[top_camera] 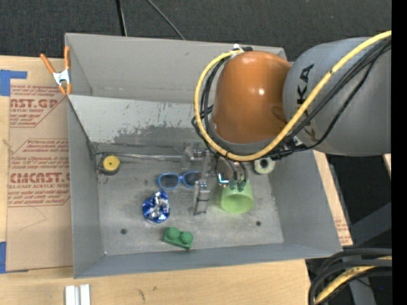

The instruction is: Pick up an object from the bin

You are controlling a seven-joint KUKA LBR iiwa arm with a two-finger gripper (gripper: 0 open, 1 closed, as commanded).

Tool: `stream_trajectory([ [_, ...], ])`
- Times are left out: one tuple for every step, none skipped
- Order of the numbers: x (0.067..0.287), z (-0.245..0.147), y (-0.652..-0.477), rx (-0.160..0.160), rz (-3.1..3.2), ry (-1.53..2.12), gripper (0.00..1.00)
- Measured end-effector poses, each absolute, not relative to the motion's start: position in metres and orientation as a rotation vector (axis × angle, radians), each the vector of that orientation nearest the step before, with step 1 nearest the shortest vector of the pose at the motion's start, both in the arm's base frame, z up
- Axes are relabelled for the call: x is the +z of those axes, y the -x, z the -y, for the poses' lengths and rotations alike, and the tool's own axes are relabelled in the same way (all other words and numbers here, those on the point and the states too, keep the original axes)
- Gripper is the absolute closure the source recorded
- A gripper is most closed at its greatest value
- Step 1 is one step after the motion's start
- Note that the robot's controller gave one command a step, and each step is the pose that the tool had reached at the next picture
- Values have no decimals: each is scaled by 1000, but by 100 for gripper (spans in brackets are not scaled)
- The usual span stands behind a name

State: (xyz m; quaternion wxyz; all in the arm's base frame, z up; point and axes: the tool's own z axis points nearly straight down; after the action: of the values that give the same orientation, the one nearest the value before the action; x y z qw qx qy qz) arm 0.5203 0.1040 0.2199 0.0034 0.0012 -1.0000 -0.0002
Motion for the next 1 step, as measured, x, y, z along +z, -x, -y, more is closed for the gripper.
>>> stream_trajectory([
  [224, -103, -522, -2, 3143, -1, 100],
])
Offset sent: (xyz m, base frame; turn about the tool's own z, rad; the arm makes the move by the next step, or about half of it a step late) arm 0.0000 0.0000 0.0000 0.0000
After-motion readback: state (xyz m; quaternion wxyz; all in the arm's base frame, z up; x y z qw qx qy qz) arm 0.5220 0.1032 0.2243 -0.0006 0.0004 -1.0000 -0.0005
